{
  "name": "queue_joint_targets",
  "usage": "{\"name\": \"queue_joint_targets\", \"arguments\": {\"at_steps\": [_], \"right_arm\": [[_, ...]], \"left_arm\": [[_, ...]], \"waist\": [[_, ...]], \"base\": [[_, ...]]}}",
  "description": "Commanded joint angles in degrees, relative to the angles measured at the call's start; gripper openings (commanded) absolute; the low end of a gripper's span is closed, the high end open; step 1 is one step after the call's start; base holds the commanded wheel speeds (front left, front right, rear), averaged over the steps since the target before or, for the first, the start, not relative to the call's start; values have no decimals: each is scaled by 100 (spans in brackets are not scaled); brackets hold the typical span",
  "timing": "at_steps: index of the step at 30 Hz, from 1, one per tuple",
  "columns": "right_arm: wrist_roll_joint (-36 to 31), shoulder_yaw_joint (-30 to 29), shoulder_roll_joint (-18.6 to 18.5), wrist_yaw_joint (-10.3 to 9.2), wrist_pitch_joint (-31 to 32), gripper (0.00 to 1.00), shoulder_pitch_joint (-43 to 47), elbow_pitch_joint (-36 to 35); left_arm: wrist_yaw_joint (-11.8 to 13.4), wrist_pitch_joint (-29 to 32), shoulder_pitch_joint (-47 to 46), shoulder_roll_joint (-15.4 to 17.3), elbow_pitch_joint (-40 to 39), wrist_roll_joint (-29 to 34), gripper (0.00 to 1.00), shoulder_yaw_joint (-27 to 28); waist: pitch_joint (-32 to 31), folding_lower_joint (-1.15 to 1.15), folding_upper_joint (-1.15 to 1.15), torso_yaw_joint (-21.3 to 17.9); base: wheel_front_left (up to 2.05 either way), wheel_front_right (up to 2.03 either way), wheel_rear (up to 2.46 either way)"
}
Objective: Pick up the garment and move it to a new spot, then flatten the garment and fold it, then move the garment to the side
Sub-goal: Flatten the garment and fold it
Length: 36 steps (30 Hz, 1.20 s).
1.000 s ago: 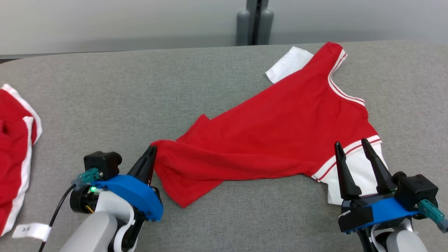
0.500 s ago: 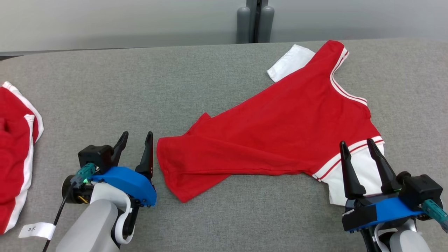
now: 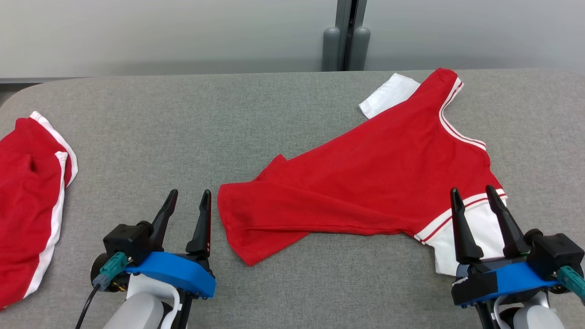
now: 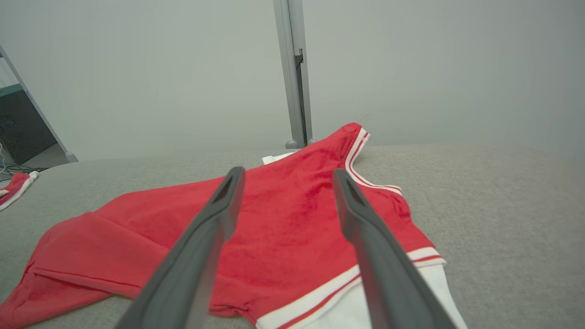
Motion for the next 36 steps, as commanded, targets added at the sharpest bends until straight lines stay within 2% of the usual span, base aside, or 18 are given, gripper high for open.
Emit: {"name": "queue_joint_targets", "arguments": {"at_steps": [1,5,10,18,26,36], "right_arm": [[40,-32,-9,0,-31,100,88,-4],[47,-131,-9,0,-16,100,164,-9],[15,-234,-9,0,72,100,238,-50],[-6,-382,-9,0,236,100,382,-22],[-42,-529,-8,0,305,100,620,78],[113,-455,-9,0,404,100,748,137]], "left_arm": [[11,-109,132,-9,-154,55,100,142],[11,-176,358,-118,-694,462,100,634],[-200,-177,816,-364,-1146,1195,100,1363],[-558,-179,1355,-606,-808,1747,100,2059],[-850,-179,1509,-755,-391,1924,100,2355],[-955,-180,1595,-812,-88,1924,100,2365]], "waist": [[-46,0,0,-16],[-157,0,0,-32],[-294,0,0,-63],[-599,0,0,-143],[-849,0,0,-184],[-1013,0,0,-244]], "base": [[0,0,0],[0,0,0],[0,0,0],[0,0,0],[0,0,0],[0,0,0]]}}
